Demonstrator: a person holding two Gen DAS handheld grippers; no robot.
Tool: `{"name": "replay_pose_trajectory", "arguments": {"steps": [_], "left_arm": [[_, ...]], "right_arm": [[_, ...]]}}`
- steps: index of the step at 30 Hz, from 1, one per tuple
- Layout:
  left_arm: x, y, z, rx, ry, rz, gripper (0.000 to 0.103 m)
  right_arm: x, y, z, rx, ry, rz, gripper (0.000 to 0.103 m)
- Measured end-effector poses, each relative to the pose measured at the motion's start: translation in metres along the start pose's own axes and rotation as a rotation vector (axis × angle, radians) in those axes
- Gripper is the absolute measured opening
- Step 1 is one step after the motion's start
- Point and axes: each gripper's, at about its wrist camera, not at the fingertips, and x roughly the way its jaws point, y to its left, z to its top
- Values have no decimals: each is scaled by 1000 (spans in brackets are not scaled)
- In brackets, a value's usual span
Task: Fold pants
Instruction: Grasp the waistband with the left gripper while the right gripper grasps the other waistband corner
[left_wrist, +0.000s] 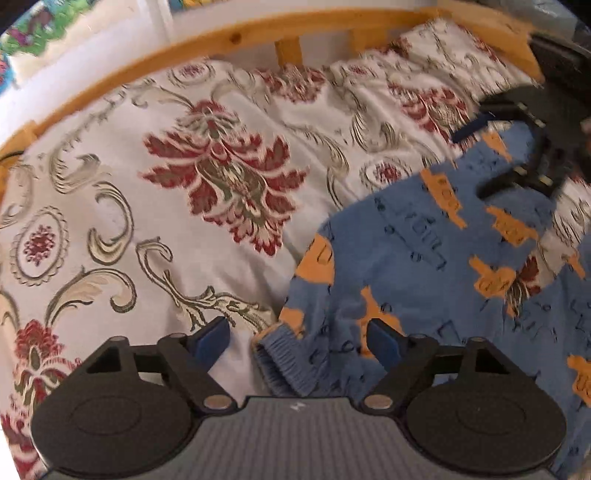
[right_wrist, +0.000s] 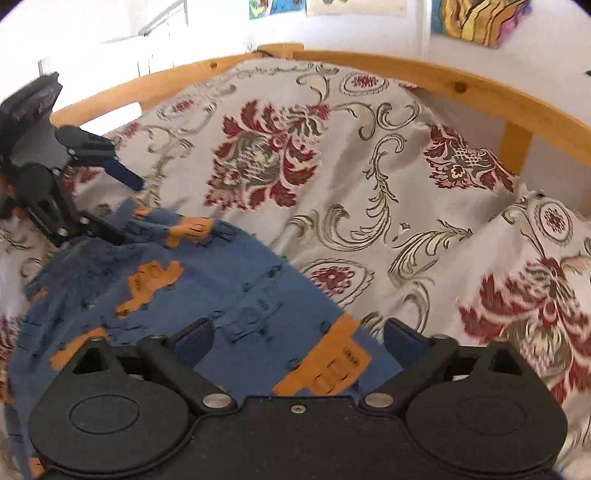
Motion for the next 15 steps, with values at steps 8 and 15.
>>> {"name": "replay_pose_trajectory", "arguments": {"steps": [8,15], "left_arm": [[-3,23,7,-66,32,-33,34],[5,17,16,-34,92,26,22]], "right_arm": [[30,-26,7,1,80,-16,72],[48,-28,1,-21,150,-31,45]]}}
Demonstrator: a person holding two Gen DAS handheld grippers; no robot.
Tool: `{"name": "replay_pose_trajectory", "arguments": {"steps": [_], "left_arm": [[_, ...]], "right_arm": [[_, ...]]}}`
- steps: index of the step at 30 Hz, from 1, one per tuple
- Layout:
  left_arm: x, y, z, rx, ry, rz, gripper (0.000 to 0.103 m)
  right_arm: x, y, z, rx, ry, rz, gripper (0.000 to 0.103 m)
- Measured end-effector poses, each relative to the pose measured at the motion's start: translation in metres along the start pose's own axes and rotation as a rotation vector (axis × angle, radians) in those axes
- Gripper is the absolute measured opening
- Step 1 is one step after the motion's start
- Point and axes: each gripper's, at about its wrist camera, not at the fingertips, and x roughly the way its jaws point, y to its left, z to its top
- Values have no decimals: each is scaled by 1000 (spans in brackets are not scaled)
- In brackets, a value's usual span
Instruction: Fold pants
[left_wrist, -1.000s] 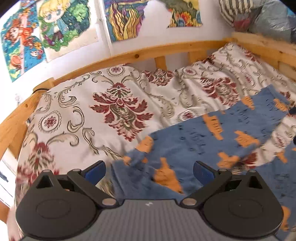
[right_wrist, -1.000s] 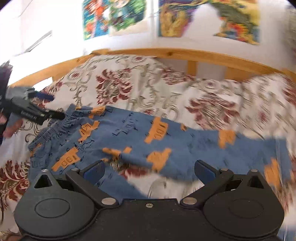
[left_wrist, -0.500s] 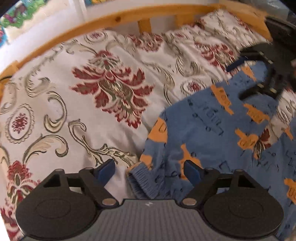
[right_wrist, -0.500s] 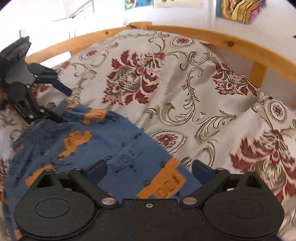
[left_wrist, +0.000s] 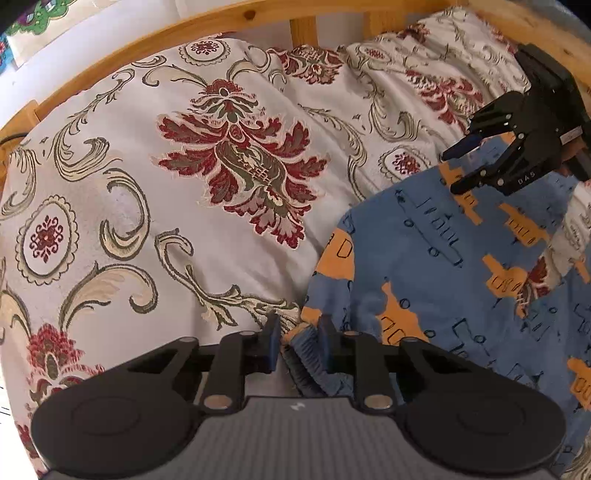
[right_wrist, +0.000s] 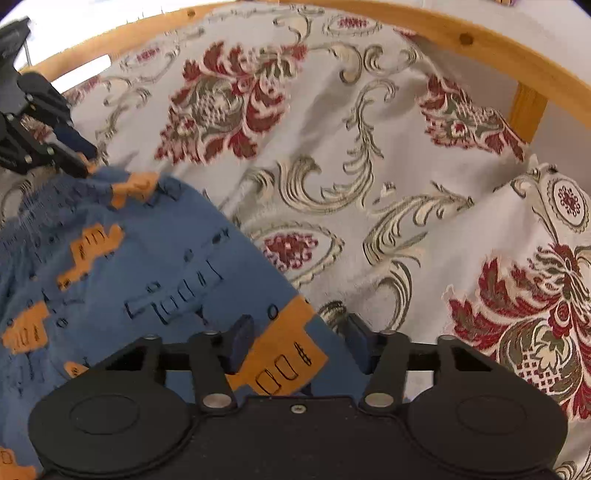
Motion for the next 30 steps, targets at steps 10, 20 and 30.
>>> {"name": "replay_pose_trajectory", "arguments": {"steps": [10,20,30], "left_arm": [[-13,-23,-10,32,-57,118,11],[-58,-52,-56,157,-299,207,10],[-107,-101,-124,393,-459,271,9]], "right_arm": [[-19,17,-17,-18,-56,-88,2],[-96,84,-51,-107,-231,-252,1],[-157,192,-129,-147,-300,-352,1]]}}
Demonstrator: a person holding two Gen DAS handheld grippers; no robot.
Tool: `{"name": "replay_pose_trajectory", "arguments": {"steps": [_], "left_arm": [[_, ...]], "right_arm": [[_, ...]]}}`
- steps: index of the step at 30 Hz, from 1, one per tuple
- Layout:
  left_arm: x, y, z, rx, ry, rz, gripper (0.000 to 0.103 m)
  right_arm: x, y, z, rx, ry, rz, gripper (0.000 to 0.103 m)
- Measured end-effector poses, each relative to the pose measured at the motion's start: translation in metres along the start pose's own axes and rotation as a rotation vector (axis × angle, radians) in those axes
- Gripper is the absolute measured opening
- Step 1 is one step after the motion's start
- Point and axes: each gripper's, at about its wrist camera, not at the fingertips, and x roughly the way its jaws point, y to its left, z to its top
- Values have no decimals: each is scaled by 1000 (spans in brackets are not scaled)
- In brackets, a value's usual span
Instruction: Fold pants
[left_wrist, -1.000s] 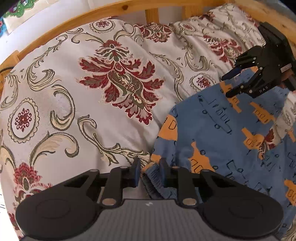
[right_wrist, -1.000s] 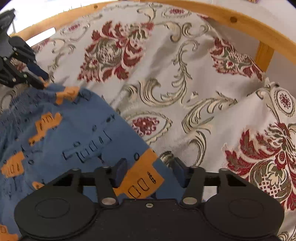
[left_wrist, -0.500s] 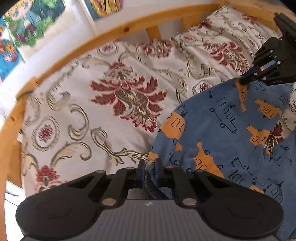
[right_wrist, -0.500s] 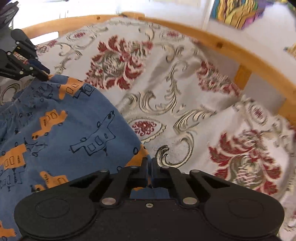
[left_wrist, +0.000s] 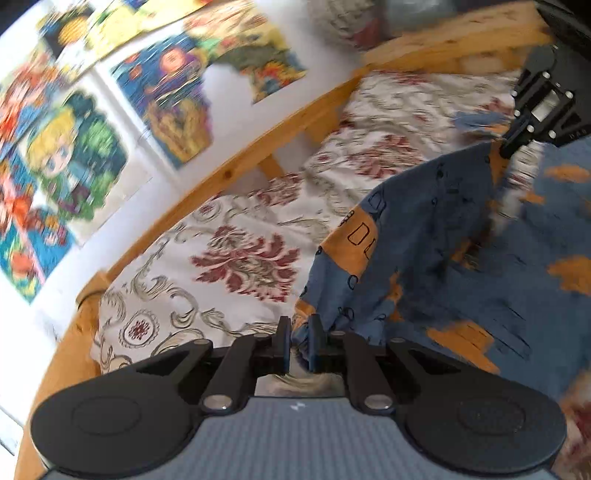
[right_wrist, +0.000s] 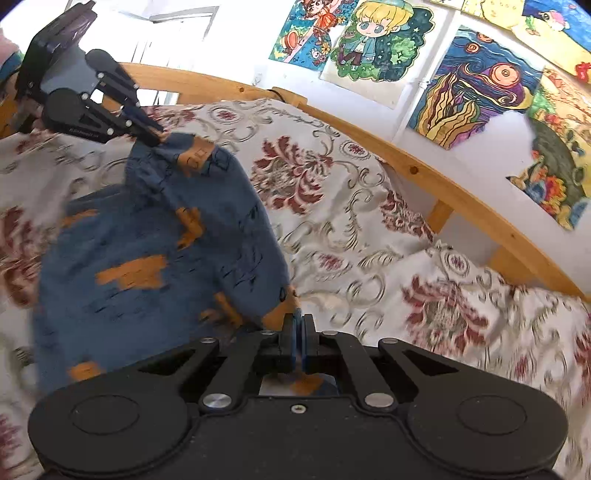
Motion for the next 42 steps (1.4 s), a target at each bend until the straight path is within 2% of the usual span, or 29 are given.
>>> {"name": "replay_pose_trajectory", "arguments": {"steps": [4,9,14,20,26,27,29,31,33,36,38,39,42], "left_arm": [[-22,-32,-14,148,-2,-33,9],[-32,-82,-42,422,-3,-70,9],[-35,-97,-53,478,36,-166,10],[-40,-89,-61,511,100,-207,9],[-43,-96,-70,565,164,-238,14],[-44,-93,-67,531,179,-250,15],[-45,-81,-58,410,221,-300,28],[-45,-68,-48,273,266,-353,31],[-49,-54,-36,109,278,-389,31],[-55,-43,-17,-84,237,-412,35],[-53,-44,-4,-207,194,-444,42],[-51,-49,3,-244,176,-454,43],[-30,-76,30,-320,127,-537,46]], "right_arm": [[-27,33,-22,18,33,-7,1],[-39,62,-48,40,92,-12,1],[-44,76,-57,82,110,-3,1],[-58,84,-60,61,113,4,1],[-54,91,-75,103,166,33,1],[-53,92,-76,107,172,36,3],[-53,90,-77,130,171,42,9],[-56,85,-78,180,162,53,20],[-60,78,-80,249,150,68,36],[-68,68,-85,339,120,60,46],[-76,63,-89,400,93,46,54],[-80,61,-91,430,80,33,59],[-84,48,-99,520,67,-20,64]]}}
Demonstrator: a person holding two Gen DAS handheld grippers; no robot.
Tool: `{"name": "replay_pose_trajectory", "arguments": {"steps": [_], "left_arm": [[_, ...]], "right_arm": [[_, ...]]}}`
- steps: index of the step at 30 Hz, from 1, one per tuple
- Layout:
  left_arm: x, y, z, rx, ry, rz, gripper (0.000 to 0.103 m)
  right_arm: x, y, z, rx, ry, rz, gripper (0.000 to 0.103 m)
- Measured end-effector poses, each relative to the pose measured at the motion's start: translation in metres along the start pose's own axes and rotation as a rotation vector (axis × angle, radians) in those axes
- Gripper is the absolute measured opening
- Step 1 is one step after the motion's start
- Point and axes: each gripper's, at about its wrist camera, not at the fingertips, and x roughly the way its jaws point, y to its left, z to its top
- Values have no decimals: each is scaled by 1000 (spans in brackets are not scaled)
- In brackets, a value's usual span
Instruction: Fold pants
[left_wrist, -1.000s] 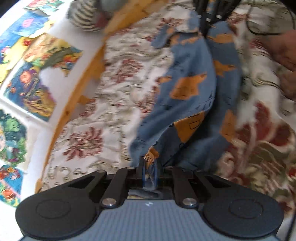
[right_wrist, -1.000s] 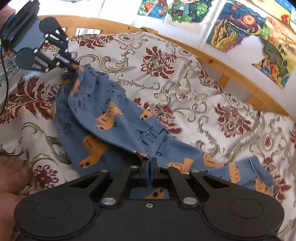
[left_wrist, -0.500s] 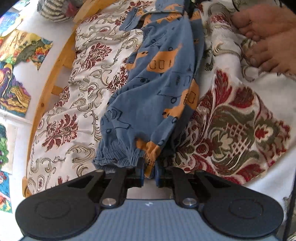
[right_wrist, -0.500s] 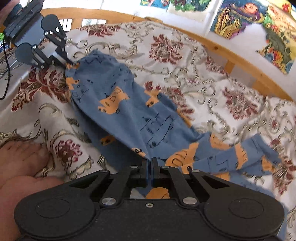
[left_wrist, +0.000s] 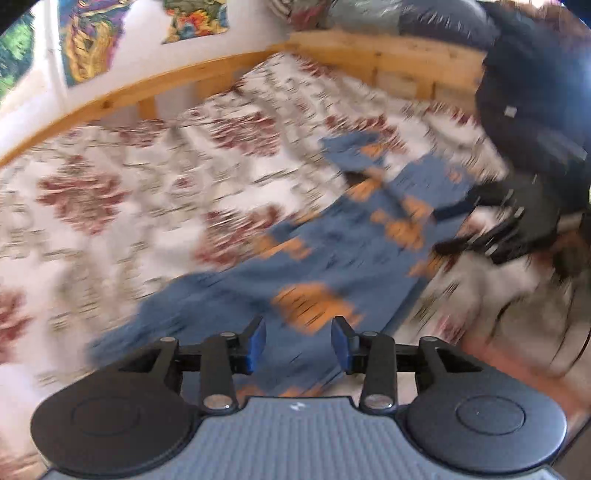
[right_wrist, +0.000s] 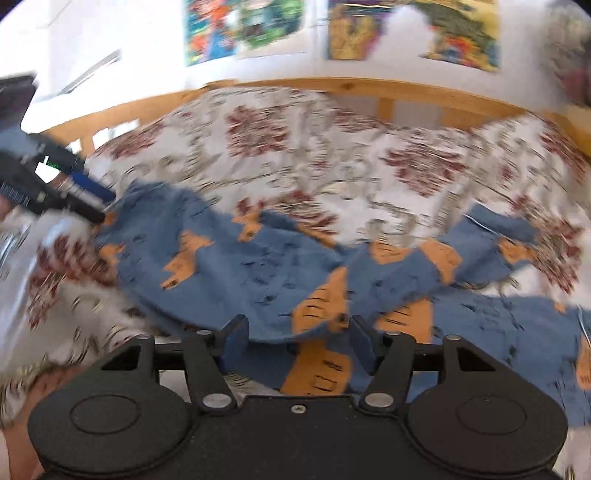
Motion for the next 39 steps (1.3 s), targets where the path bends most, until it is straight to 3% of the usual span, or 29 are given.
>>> {"name": "replay_pose_trajectory", "arguments": {"steps": [5,7,10,13,16,20,22,24,26,31,32,33,35,39], "left_arm": [[61,-15,54,-148,-21,-176,73],[85,-18,72,-201,-14,-226,73],[109,-39,83,-138,-28,-268,71],[125,-64,81,-71,-5,-303,64],[141,-87,71,-52,60,-271,40],[146,-109,58,-14,44,-180,16],[147,-118,55,8,24,-117,8],[147,-119,55,-12,21,-93,5],[147,-119,53,-38,23,-89,5],[150,-116,52,-59,29,-92,5],[150,-116,52,-66,30,-92,4],[150,-115,53,-73,31,-93,4],[149,-113,52,-79,28,-95,2],[146,-111,51,-85,12,-96,1]], "right_arm": [[-6,-22,-4,58,-12,-143,80],[-11,-35,-4,86,-17,-197,83],[-18,-66,1,109,-16,-254,85],[-15,-110,18,163,13,-268,85],[6,-159,50,269,52,-191,85],[59,-191,103,358,93,-129,85],[91,-199,123,380,117,-122,80],[118,-204,136,427,150,-138,63],[145,-209,145,465,197,-174,56],[185,-212,147,491,307,-253,53],[189,-213,146,497,313,-279,43],[189,-213,145,495,307,-304,25],[183,-215,144,508,278,-313,12],[154,-219,143,525,186,-307,6]]}}
